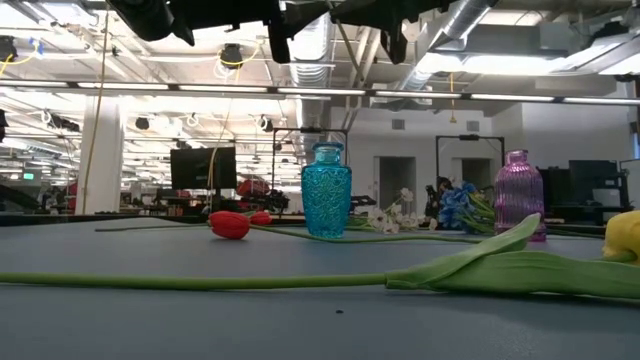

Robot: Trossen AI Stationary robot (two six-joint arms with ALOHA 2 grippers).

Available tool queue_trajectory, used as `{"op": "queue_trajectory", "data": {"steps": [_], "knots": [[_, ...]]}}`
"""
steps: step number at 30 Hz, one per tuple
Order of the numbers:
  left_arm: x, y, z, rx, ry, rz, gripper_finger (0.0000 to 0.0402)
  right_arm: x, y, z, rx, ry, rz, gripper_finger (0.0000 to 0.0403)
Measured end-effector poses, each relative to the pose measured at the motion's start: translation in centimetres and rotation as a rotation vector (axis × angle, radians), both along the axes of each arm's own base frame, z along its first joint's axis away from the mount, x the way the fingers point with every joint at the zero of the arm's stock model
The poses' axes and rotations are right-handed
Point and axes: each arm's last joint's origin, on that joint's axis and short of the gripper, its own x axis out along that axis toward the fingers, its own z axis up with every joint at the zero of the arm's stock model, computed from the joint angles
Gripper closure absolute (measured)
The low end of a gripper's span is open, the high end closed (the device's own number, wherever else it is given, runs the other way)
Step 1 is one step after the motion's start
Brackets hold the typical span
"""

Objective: Sort flowers into vase by color
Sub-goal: Put the top yellow flower into the blue vase

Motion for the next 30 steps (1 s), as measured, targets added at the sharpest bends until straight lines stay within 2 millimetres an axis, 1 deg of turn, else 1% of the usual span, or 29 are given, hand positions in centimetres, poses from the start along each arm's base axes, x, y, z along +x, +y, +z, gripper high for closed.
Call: {"op": "queue_trajectory", "data": {"steps": [2,4,6,9,10,14,19,24,27,30], "knots": [[0.0,0.0,0.0,0.002,0.000,0.000,0.0239,0.0,0.0,0.0,0.000,0.000,0.000,0.0384],[0.0,0.0,0.0,0.003,0.000,0.000,0.0269,0.0,0.0,0.0,0.000,0.000,0.000,0.0383],[0.0,0.0,0.0,0.002,-0.002,0.007,0.0309,0.0,0.0,0.0,0.001,0.000,0.002,0.0377],[0.0,0.0,0.1,0.009,-0.005,0.014,0.0379,0.0,0.0,0.0,-0.001,0.000,0.007,0.0357],[0.0,0.0,0.1,0.010,-0.007,0.014,0.0389,0.0,0.0,0.0,-0.011,0.000,0.010,0.0349],[0.0,0.0,0.0,0.014,0.000,0.007,0.0397,0.0,0.0,0.1,-0.022,-0.010,0.012,0.0311],[0.0,0.0,-0.2,0.042,0.024,0.016,0.0400,-0.4,-0.4,0.3,-0.024,-0.007,-0.007,0.0250],[0.0,0.2,-0.6,0.064,0.086,0.067,0.0401,-2.4,-1.1,1.4,-0.019,0.030,-0.034,0.0204],[0.1,0.3,-1.1,0.077,0.141,0.119,0.0401,-3.8,-1.2,2.0,-0.017,0.057,-0.042,0.0193],[0.1,0.4,-1.0,0.093,0.137,0.156,0.0401,-5.0,-1.1,2.5,-0.015,0.067,-0.039,0.0192]]}}
